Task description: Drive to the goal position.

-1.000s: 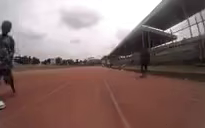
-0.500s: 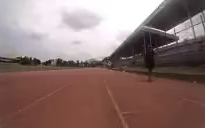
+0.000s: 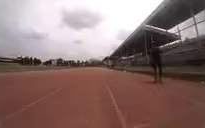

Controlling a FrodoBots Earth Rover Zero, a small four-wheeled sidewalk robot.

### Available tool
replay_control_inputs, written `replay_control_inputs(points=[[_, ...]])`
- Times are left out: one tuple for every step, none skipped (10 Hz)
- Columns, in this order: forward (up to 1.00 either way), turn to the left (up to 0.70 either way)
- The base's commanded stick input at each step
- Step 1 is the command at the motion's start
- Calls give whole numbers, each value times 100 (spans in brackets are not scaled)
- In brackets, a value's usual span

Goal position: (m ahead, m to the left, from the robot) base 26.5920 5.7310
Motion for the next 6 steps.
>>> replay_control_inputs(points=[[70, 0], [70, 0], [70, 0], [70, 0], [70, 0], [70, 0]])
